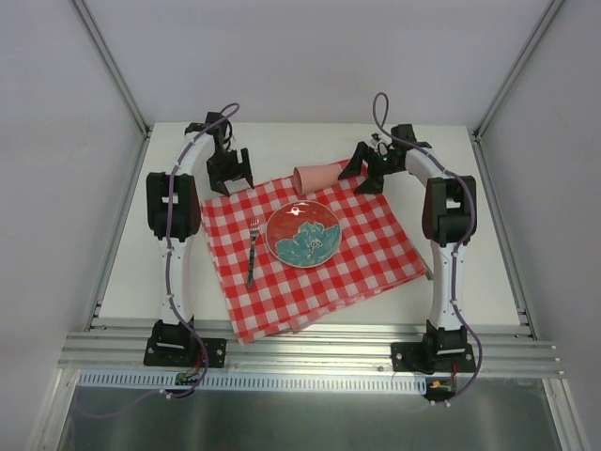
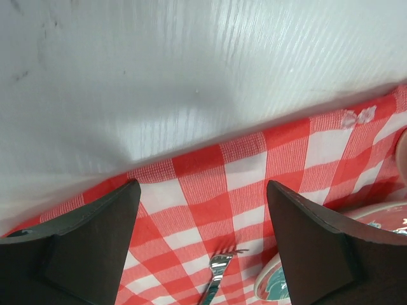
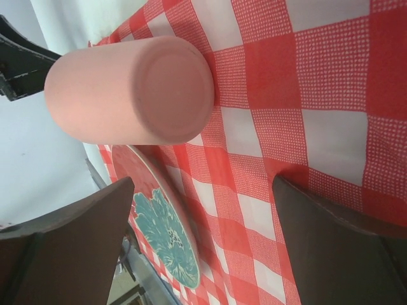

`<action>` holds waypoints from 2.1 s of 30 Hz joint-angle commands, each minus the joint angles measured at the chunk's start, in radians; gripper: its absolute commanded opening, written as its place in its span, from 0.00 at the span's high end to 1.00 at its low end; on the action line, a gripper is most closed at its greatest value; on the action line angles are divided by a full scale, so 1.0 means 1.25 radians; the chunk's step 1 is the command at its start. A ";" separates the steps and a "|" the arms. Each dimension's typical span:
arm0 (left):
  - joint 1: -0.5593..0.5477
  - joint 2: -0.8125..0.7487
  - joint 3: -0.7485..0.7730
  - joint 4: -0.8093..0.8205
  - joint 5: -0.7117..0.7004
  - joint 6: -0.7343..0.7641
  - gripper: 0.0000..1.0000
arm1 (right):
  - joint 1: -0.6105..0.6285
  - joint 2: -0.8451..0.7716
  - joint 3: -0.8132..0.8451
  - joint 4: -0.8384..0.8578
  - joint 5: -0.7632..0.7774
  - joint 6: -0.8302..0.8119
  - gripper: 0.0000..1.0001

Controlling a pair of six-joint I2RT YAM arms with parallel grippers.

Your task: Set the dinner table for one person

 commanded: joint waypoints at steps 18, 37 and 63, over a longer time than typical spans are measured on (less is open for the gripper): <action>0.000 -0.071 0.186 0.013 -0.049 0.151 0.14 | -0.049 -0.052 -0.060 -0.023 0.080 0.014 0.03; 0.000 -0.160 -0.318 -0.046 0.187 0.005 0.17 | -0.050 -0.057 -0.099 -0.031 0.055 0.031 0.03; -0.006 0.227 0.321 -0.021 0.068 -0.090 0.21 | -0.070 -0.014 0.027 -0.075 0.185 0.015 0.03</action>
